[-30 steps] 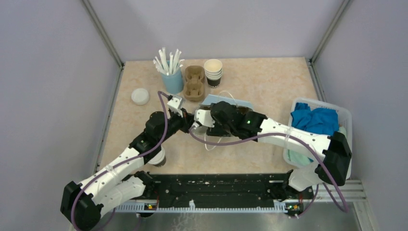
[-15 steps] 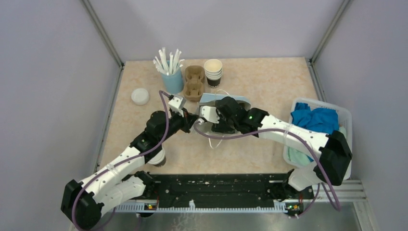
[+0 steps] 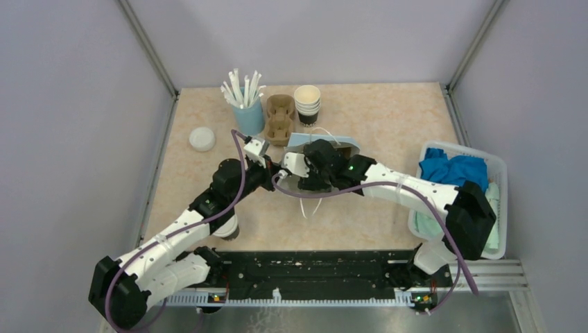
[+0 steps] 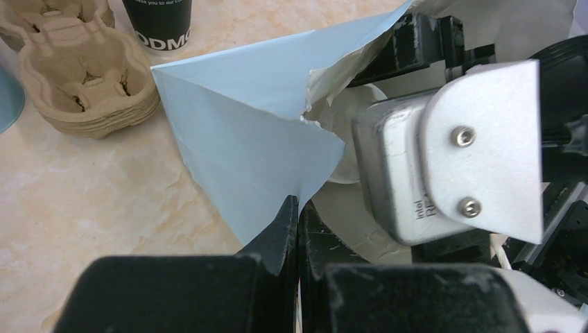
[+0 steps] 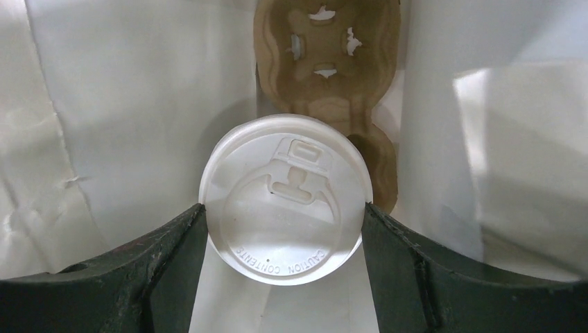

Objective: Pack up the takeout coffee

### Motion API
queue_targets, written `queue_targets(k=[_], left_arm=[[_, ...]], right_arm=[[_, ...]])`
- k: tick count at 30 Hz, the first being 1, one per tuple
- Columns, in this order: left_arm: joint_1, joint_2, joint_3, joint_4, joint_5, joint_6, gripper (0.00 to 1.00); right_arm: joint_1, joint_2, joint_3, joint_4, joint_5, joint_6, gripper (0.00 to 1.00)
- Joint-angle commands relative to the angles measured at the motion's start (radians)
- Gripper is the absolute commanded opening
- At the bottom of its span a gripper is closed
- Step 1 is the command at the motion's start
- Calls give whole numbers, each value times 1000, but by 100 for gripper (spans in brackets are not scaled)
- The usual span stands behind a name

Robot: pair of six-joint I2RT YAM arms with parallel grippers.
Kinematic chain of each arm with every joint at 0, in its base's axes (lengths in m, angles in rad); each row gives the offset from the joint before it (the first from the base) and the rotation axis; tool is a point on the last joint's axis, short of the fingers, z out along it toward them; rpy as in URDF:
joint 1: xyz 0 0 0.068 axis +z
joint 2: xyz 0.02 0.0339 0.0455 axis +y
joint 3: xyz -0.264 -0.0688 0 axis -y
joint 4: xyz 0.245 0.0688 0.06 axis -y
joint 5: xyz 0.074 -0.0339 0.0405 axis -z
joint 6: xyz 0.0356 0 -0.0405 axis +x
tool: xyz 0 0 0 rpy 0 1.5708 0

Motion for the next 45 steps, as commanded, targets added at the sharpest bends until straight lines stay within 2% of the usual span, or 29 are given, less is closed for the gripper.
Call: queue_targets(k=[1, 9, 31, 45], left_arm=[[-2, -9, 28, 18, -1, 17, 0], [-3, -16, 25, -1, -30, 39, 0], [-2, -26, 51, -66, 77, 34, 0], [-3, -3, 92, -113, 123, -19, 0]], right_arm=[[-9, -58, 84, -68, -12, 13, 37], [-27, -116, 17, -34, 66, -47, 35], [-126, -116, -88, 171, -41, -132, 34], [-163, -125, -90, 248, -144, -77, 35]])
